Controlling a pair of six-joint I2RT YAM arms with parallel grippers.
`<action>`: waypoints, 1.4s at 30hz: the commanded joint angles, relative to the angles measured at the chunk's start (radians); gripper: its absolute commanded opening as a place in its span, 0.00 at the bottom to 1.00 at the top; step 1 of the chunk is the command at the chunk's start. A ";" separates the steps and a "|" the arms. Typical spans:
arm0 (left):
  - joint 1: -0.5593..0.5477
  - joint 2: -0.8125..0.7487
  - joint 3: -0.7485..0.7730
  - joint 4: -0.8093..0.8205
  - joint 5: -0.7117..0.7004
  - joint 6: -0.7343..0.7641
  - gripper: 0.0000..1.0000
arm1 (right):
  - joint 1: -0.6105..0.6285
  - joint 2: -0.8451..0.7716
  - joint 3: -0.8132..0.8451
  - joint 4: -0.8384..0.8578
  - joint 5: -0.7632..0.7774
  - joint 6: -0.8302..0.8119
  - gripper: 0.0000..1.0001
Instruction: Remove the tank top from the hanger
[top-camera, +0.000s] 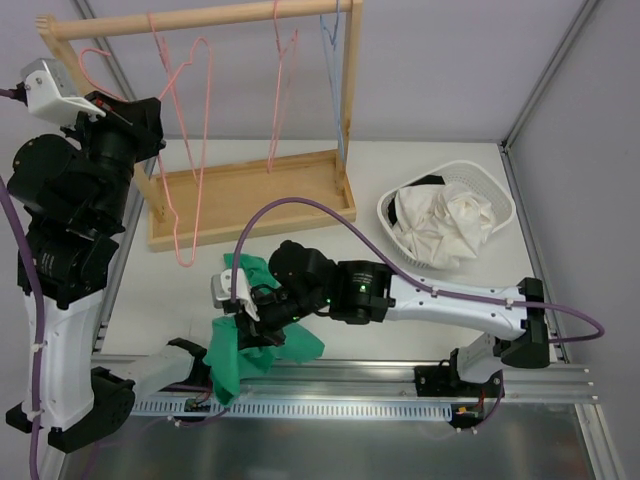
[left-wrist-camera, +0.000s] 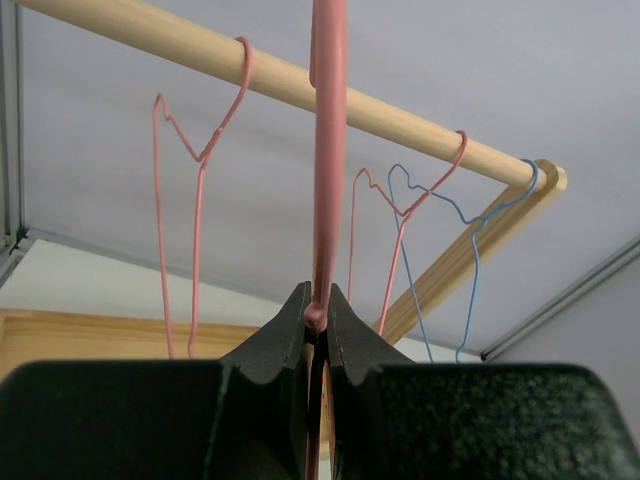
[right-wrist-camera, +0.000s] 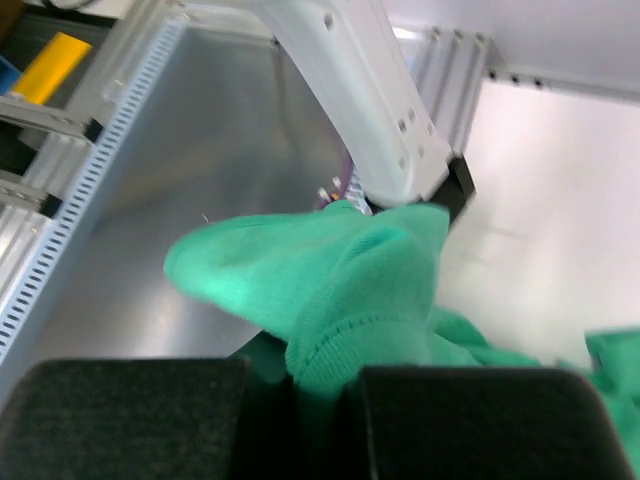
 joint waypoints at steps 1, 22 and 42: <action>-0.009 0.002 0.011 0.093 -0.023 0.017 0.00 | -0.002 -0.138 -0.041 -0.073 0.127 -0.039 0.00; -0.011 0.130 0.084 0.090 0.042 0.121 0.00 | -0.433 -0.474 0.146 -0.111 0.652 -0.039 0.00; -0.012 0.399 0.271 0.108 -0.032 0.130 0.01 | -0.865 -0.011 0.733 0.498 0.699 -0.108 0.00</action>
